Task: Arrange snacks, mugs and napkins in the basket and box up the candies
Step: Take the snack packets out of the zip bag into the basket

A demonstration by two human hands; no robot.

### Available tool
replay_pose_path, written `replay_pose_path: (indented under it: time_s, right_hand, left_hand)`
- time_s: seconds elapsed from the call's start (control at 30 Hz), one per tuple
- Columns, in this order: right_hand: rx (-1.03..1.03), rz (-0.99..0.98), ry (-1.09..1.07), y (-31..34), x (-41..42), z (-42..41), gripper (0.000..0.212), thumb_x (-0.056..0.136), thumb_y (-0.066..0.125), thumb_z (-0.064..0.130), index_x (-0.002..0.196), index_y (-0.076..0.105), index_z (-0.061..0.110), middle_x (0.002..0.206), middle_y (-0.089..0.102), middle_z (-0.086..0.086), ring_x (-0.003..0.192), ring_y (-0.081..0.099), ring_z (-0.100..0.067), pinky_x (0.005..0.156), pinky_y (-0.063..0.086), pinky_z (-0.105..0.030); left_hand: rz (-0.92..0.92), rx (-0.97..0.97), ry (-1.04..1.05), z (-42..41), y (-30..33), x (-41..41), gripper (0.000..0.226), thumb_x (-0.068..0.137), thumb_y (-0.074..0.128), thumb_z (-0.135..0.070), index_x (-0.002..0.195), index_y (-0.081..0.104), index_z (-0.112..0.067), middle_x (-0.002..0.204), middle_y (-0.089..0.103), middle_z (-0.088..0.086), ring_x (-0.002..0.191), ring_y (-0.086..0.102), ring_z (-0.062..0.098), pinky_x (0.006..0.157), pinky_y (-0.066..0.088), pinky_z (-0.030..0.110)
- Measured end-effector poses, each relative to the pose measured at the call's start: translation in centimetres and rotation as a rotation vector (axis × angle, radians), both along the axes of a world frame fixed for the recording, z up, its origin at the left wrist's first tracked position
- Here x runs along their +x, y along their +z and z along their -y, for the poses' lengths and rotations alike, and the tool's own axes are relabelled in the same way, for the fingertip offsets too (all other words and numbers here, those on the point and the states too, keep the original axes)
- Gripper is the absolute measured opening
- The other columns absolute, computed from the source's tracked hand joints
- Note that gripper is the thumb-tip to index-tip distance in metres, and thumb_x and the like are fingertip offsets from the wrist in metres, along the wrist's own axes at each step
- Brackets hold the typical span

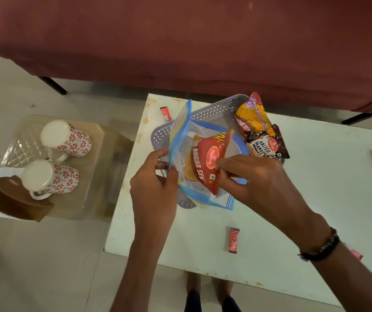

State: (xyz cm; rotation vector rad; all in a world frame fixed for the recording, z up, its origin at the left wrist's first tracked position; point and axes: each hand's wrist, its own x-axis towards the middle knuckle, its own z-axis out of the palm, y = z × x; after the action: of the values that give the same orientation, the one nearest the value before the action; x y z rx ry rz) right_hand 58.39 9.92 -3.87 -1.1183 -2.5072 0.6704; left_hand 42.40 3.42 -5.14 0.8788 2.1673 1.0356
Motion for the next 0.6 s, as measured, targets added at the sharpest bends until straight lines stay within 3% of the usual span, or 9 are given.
replay_pose_path:
  time_s: [0.13,0.23,0.37,0.47,0.6]
  right_hand:
    - [-0.101,-0.081,-0.031,0.3,0.3,-0.3,0.007,0.078,0.067,0.009,0.072,0.070,0.009,0.067,0.070,-0.004,0.059,0.063,-0.016,0.058,0.050,-0.029]
    - [-0.237,-0.043,-0.059,-0.9,-0.8,-1.1,0.013,0.079,0.065,0.010,0.070,0.073,0.007,0.061,0.067,-0.007,0.052,0.055,-0.016,0.061,0.048,-0.031]
    - [-0.343,0.330,-0.159,-5.5,-2.8,-2.0,0.023,0.085,0.062,0.024,0.080,0.064,0.002,0.085,0.067,-0.018,0.082,0.060,-0.030,0.075,0.042,-0.030]
    - [-0.392,0.461,-0.164,-8.0,-4.4,-1.9,0.024,0.089,0.059,0.019,0.108,0.059,0.003,0.113,0.063,-0.017,0.108,0.058,-0.029,0.088,0.044,-0.033]
    - [-0.469,0.472,-0.056,-9.1,-6.8,-2.5,0.024,0.093,0.050,0.013,0.109,0.057,-0.004,0.115,0.061,-0.022,0.107,0.059,-0.035,0.087,0.045,-0.036]
  left_hand:
    - [0.000,-0.003,-0.015,0.2,-0.2,0.8,0.026,0.088,0.058,-0.020,0.113,0.061,-0.021,0.088,0.066,-0.004,0.069,0.065,0.020,0.060,0.050,0.018]
    - [0.022,-0.002,-0.030,0.2,-0.3,1.7,0.025,0.089,0.058,-0.018,0.114,0.060,-0.018,0.094,0.068,0.002,0.075,0.066,0.027,0.068,0.057,0.032]
    - [-0.004,-0.003,-0.025,0.1,-0.6,2.4,0.026,0.090,0.056,-0.016,0.116,0.061,-0.016,0.095,0.068,0.004,0.076,0.066,0.029,0.075,0.058,0.043]
    - [0.001,-0.009,-0.012,0.2,-1.0,2.2,0.026,0.090,0.056,-0.015,0.116,0.060,-0.016,0.099,0.069,0.006,0.079,0.068,0.031,0.075,0.059,0.041]
    - [-0.018,0.005,-0.017,0.5,-1.3,2.1,0.024,0.090,0.056,-0.016,0.113,0.060,-0.018,0.091,0.065,-0.003,0.076,0.068,0.027,0.072,0.059,0.036]
